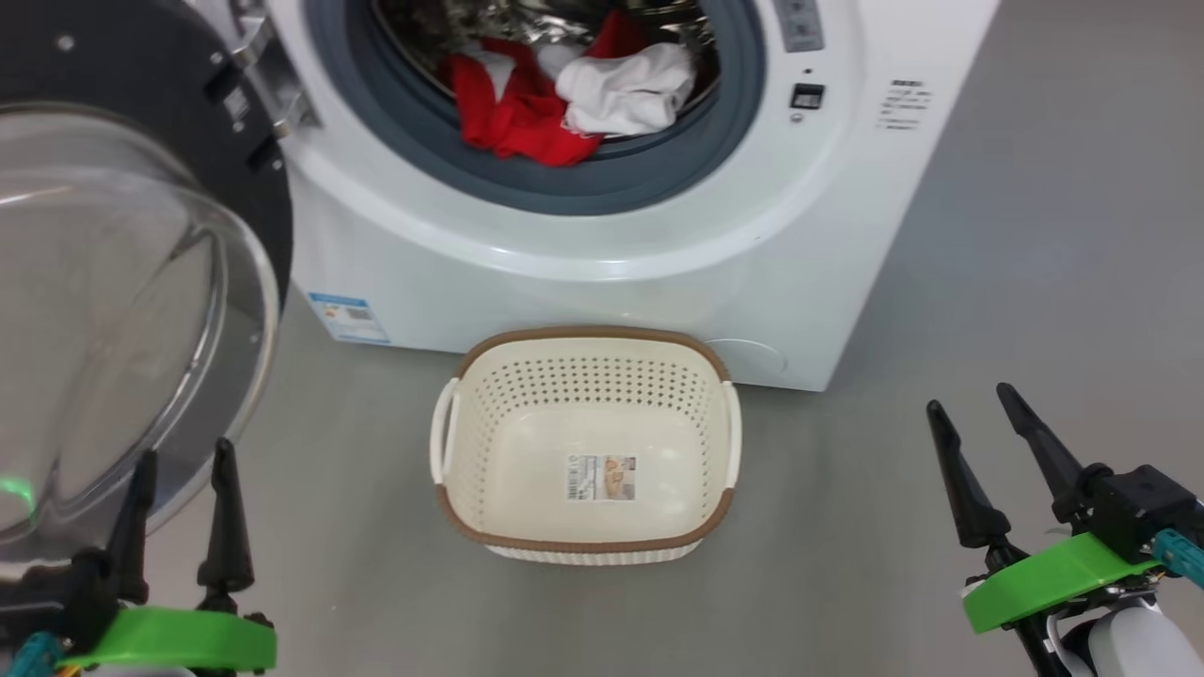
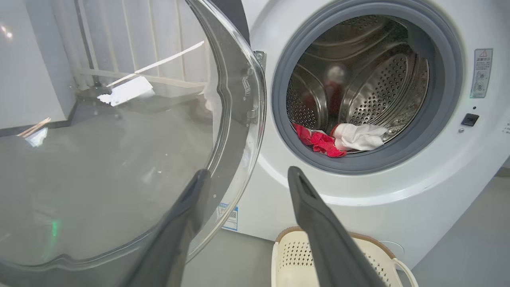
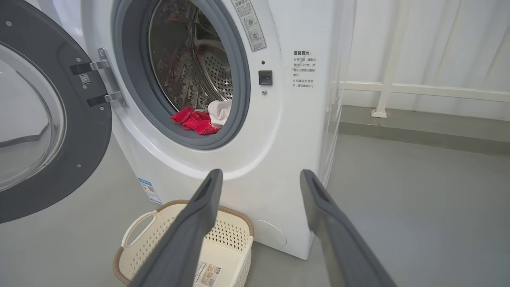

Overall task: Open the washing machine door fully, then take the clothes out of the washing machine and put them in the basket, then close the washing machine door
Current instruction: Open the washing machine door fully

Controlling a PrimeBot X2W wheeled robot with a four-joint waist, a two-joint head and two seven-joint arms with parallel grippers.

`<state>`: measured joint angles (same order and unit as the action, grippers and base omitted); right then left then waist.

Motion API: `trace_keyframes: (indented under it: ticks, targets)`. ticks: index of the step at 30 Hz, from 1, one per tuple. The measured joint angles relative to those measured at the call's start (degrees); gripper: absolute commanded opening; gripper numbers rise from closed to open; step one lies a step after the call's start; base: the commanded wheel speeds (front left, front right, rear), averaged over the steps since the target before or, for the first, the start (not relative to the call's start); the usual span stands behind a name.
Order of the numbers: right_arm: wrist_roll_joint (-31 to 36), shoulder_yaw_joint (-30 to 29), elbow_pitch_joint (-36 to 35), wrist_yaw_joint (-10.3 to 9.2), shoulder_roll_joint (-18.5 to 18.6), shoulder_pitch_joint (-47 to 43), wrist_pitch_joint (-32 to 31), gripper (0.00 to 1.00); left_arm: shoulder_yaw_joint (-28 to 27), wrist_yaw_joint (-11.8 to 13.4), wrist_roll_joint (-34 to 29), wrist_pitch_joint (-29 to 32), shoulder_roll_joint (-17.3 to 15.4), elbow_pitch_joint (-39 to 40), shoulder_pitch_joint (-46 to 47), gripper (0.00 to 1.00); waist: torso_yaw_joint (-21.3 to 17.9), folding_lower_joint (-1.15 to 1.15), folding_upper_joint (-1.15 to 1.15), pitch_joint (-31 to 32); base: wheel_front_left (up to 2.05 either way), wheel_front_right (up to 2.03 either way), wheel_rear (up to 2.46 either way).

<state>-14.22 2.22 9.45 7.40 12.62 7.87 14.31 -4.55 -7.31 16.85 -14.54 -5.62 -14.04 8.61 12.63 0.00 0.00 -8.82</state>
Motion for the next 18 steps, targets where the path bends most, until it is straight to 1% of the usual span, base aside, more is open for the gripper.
trace_keyframes:
  ticks: [11,18]
  targets:
    - [0.0,-3.3,-0.9,0.00,-0.5,-1.7,0.0,1.00,3.2,0.0,1.0,0.0,-1.3,3.0,-3.7,1.00,-6.9,0.00,0.00,1.0,0.00,0.00,0.00]
    - [0.0,-4.7,-1.4,0.00,-1.7,-2.2,0.0,1.00,4.4,0.0,1.6,0.0,-1.6,4.4,-4.1,1.00,-10.3,0.00,0.00,1.2,0.00,0.00,0.00]
